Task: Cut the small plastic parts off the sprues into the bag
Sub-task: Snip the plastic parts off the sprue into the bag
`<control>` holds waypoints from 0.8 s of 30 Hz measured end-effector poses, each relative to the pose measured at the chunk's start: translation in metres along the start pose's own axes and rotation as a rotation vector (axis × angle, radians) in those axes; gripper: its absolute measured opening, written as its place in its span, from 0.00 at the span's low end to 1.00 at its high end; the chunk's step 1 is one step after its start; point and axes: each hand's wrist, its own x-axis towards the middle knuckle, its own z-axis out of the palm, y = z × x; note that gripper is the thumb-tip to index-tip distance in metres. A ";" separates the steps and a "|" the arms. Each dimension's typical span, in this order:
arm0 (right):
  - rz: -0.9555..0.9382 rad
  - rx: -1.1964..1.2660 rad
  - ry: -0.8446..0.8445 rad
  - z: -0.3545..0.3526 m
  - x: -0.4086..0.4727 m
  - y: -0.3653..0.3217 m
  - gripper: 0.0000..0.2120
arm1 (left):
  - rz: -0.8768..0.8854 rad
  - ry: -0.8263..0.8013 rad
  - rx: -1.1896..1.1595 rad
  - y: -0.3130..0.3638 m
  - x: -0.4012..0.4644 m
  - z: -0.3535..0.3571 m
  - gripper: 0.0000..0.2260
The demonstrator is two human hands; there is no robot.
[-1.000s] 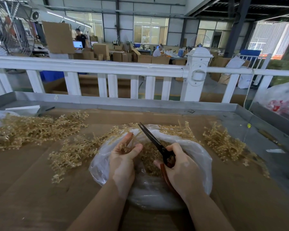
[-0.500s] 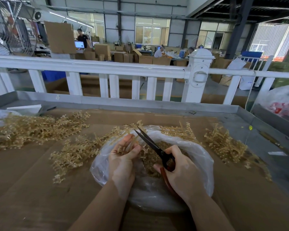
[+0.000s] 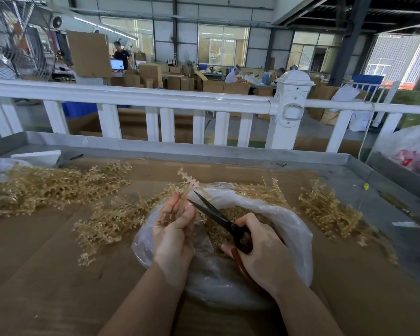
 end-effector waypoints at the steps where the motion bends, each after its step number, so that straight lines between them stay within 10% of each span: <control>1: -0.003 0.001 -0.002 0.000 0.000 0.000 0.18 | -0.002 -0.001 -0.008 0.000 0.000 0.000 0.19; 24: -0.028 0.013 -0.049 -0.005 0.003 -0.008 0.19 | 0.027 -0.023 0.118 -0.002 0.000 0.001 0.20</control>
